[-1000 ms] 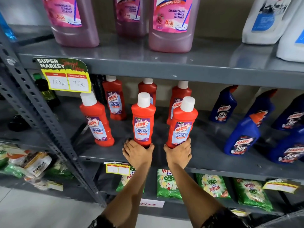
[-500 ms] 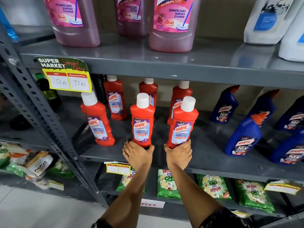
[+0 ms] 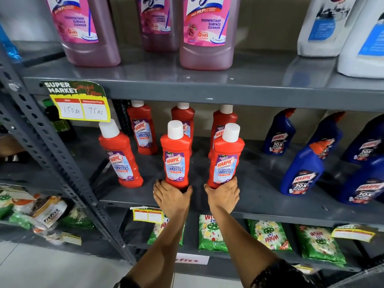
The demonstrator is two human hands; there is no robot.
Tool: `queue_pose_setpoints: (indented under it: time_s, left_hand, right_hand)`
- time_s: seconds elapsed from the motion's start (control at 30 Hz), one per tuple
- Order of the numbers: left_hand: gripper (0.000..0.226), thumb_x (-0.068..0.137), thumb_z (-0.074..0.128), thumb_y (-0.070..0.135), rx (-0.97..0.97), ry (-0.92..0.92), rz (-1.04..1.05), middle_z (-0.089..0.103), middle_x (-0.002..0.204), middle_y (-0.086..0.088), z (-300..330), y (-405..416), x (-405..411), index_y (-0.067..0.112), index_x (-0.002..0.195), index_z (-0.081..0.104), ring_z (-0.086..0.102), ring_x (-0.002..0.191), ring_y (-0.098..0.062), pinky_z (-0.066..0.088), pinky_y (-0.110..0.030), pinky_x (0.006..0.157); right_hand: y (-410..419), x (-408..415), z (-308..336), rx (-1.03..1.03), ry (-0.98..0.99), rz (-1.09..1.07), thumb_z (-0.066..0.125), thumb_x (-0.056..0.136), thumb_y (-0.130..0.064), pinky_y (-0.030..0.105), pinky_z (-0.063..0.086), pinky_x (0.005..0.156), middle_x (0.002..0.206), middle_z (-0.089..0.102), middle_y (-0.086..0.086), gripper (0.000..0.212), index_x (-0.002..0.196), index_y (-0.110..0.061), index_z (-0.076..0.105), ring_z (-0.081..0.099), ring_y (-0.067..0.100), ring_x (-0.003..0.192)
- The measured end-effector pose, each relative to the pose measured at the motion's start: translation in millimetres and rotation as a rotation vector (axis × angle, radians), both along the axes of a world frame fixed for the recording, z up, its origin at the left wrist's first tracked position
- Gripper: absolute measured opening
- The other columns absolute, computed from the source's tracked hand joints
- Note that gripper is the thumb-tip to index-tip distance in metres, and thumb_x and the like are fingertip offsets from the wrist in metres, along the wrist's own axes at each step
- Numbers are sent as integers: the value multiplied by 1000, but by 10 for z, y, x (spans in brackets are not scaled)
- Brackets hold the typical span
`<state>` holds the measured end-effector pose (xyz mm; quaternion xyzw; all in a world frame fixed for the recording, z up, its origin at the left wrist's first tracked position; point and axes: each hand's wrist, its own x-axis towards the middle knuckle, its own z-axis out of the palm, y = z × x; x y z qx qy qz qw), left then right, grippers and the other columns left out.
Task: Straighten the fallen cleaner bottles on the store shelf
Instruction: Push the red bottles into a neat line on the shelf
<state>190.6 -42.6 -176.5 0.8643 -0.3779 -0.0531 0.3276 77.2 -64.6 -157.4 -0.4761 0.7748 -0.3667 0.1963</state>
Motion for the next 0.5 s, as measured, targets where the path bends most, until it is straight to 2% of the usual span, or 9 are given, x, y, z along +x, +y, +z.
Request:
queue_pose_setpoints:
  time_s: [0.07, 0.13, 0.23, 0.3, 0.4, 0.5]
  left_hand:
    - [105, 62, 71, 59, 2, 4, 15, 39, 144, -28, -14, 74, -60, -8, 134, 34, 31, 137, -41, 23, -48, 115]
    - [98, 66, 71, 55, -36, 27, 39, 41, 141, -28, -22, 188, -190, -8, 132, 36, 32, 135, -43, 24, -49, 114]
    - [80, 71, 71, 44, -108, 18, -18, 48, 132, -29, -4, 371, -553, -6, 126, 43, 40, 127, -45, 31, -52, 109]
    - [71, 72, 70, 41, -107, -23, -91, 54, 123, -26, 2, 437, -819, -4, 122, 47, 47, 120, -43, 38, -50, 104]
    - [65, 71, 67, 42, -115, -38, -175, 57, 116, -21, 61, 441, -1258, -1, 117, 49, 51, 112, -39, 45, -47, 97]
    - [66, 71, 58, 48, -119, -40, -224, 57, 112, -18, 120, 405, -1699, 1, 116, 49, 53, 106, -37, 46, -45, 93]
  right_hand:
    - [30, -46, 30, 6, -40, 36, 84, 58, -38, 47, 34, 109, 137, 46, 19, 107, 139, -3, 24, 42, 36, 128]
    - [82, -128, 44, -20, -100, 83, 84, 60, -26, 46, 35, 108, 137, 45, 20, 100, 138, -2, 26, 41, 37, 128]
    - [191, -420, 96, -175, -108, 77, 67, 69, -1, 45, 38, 103, 126, 52, 21, 65, 128, 0, 40, 48, 39, 119]
    - [253, -682, 155, -280, -96, 29, 55, 69, 11, 43, 40, 98, 117, 56, 19, 51, 118, 0, 48, 52, 37, 110]
    - [316, -1176, 227, -346, -116, -33, 52, 68, 15, 43, 42, 89, 105, 59, 18, 40, 105, 0, 52, 53, 37, 98]
    - [325, -1679, 176, -364, -130, -114, 56, 66, 14, 36, 36, 84, 96, 61, 20, 33, 96, 0, 53, 54, 41, 91]
